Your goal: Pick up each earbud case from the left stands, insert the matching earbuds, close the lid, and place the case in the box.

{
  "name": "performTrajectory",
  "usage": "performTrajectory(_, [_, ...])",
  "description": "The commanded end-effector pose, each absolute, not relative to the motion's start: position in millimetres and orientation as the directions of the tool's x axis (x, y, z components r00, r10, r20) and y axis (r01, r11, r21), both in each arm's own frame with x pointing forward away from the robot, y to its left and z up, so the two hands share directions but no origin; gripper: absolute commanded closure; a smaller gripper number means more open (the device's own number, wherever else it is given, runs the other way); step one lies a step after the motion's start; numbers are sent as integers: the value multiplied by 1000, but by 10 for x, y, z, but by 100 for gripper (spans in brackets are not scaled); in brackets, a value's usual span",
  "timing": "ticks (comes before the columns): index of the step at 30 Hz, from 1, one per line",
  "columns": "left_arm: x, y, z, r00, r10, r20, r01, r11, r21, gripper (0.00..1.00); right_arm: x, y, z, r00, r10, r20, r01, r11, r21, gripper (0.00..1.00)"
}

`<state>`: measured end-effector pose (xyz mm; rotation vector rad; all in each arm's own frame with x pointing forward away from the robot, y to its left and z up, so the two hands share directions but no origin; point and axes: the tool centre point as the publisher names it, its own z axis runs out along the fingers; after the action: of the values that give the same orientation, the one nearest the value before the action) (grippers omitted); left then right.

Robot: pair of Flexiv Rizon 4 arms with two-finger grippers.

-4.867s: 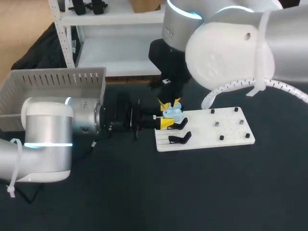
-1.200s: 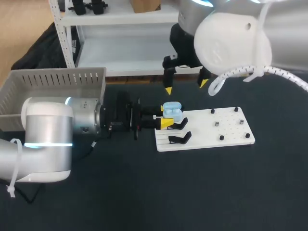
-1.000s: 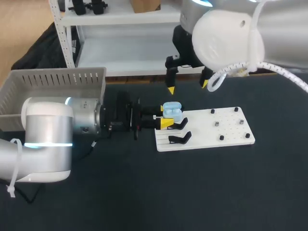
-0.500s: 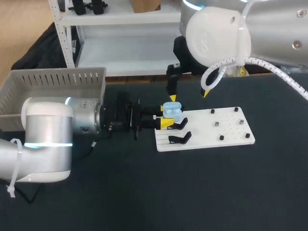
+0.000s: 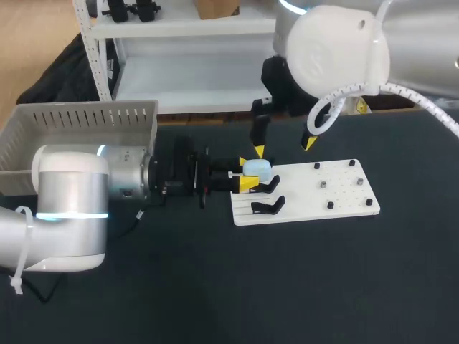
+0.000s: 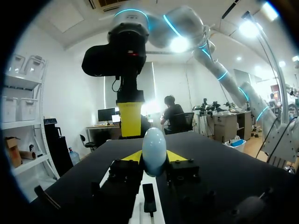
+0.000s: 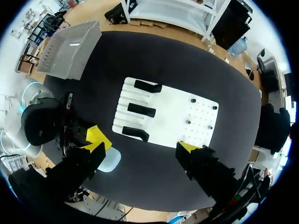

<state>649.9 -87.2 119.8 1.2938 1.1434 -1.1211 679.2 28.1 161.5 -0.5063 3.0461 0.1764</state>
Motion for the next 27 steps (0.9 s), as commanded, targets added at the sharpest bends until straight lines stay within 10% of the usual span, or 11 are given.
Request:
performTrajectory(1, [6489,-875,1198,112,33,-993,994,-11,112,100,6699,188,1760,-943,-303,-138,-318,943,100,0])
performTrajectory(19, [6836,186,1798,255,164,-953,923,251,290,100,6593,13,2149,-929,-257,-266,-295,949,113,0])
performTrajectory(27, [7175,926,1954,235,186,-954,743,598,300,100,6593,13,2149,-929,-257,-266,-295,949,113,0])
